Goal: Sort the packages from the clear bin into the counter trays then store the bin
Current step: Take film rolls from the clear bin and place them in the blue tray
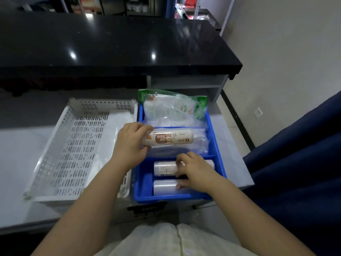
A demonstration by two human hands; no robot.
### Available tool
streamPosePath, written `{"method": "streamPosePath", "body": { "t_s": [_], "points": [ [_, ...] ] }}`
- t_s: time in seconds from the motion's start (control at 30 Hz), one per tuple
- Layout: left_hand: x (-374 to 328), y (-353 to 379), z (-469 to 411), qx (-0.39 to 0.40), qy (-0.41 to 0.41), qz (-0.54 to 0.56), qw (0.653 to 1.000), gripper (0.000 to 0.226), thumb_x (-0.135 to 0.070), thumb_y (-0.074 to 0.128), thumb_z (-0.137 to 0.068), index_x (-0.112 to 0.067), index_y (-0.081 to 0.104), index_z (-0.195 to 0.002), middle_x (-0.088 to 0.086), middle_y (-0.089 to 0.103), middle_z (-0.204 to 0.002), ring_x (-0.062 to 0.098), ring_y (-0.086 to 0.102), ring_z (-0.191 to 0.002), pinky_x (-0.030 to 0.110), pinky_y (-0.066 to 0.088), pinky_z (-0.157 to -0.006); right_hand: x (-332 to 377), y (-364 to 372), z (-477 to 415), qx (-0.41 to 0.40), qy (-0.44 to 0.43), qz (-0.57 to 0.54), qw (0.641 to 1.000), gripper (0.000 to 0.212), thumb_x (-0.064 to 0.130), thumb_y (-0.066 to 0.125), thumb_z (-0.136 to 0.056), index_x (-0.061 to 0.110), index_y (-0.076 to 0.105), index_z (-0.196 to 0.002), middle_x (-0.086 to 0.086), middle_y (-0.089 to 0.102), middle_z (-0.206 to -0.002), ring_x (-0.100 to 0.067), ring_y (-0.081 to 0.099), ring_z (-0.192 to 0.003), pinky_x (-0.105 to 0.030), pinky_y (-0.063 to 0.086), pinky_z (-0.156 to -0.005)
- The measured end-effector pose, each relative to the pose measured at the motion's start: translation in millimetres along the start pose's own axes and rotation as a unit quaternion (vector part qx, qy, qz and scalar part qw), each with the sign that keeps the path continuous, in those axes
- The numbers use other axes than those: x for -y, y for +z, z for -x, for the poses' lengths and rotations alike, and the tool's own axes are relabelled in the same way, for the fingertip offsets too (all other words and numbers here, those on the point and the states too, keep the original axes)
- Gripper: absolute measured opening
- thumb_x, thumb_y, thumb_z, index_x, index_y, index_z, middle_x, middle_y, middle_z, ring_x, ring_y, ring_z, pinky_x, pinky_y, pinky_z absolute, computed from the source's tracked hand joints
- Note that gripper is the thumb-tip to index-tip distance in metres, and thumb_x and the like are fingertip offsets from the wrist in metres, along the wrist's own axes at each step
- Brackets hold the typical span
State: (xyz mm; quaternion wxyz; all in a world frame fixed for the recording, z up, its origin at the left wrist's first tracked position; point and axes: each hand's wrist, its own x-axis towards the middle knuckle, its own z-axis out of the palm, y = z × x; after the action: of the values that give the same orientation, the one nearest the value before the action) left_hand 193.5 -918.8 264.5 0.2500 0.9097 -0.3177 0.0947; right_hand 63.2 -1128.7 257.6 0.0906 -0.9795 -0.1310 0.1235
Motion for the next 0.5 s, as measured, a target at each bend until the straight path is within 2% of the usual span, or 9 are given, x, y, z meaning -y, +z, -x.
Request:
{"method": "streamPosePath", "body": {
  "t_s": [0.13, 0.27, 0.37, 0.5],
  "points": [
    [-5.4, 2.1, 7.9, -0.013, -0.017, -0.013, 1.000, 0.058, -0.014, 0.078, -0.064, -0.022, 0.059, -0.118, 0.004, 0.057, -0.111, 0.024, 0.048, -0.102, 0.039, 0.041, -0.087, -5.2, 5.5, 7.1, 0.043, -0.006, 0.027, 0.999, 0.050, 0.059, 0.060, -0.078, 0.031, 0.059, -0.120, 0.003, 0.024, -0.142, -0.023, 0.025, -0.122, -0.042, 0.026, -0.106],
    [-9.6, 4.0, 13.4, -0.017, -0.029, -0.022, 0.999, 0.059, -0.014, 0.077, -0.064, -0.021, 0.059, -0.119, 0.004, 0.057, -0.112, 0.025, 0.048, -0.103, 0.039, 0.041, -0.089, 1.8, 5.0, 7.2, 0.050, -0.002, 0.033, 0.998, 0.051, 0.050, 0.063, -0.081, 0.022, 0.057, -0.123, -0.002, 0.023, -0.143, -0.026, 0.024, -0.124, -0.043, 0.024, -0.107],
    [-8.8, 2.6, 19.1, -0.025, -0.044, -0.028, 0.998, 0.059, -0.015, 0.077, -0.063, -0.023, 0.058, -0.119, 0.002, 0.056, -0.112, 0.024, 0.048, -0.103, 0.040, 0.041, -0.088, 8.1, 1.8, 11.4, 0.035, -0.004, 0.022, 0.999, 0.051, 0.040, 0.064, -0.083, 0.015, 0.052, -0.125, -0.004, 0.032, -0.139, -0.025, 0.033, -0.120, -0.041, 0.033, -0.104],
    [-4.1, -6.8, 25.9, -0.048, -0.065, -0.039, 0.996, 0.060, -0.013, 0.078, -0.061, -0.024, 0.058, -0.117, 0.002, 0.055, -0.108, 0.024, 0.047, -0.099, 0.039, 0.040, -0.084, 13.1, -10.6, 21.8, 0.025, 0.031, -0.066, 0.997, 0.036, 0.034, 0.064, -0.084, 0.023, 0.049, -0.114, -0.002, 0.056, -0.116, -0.021, 0.054, -0.102, -0.043, 0.051, -0.085]
  ]
}}
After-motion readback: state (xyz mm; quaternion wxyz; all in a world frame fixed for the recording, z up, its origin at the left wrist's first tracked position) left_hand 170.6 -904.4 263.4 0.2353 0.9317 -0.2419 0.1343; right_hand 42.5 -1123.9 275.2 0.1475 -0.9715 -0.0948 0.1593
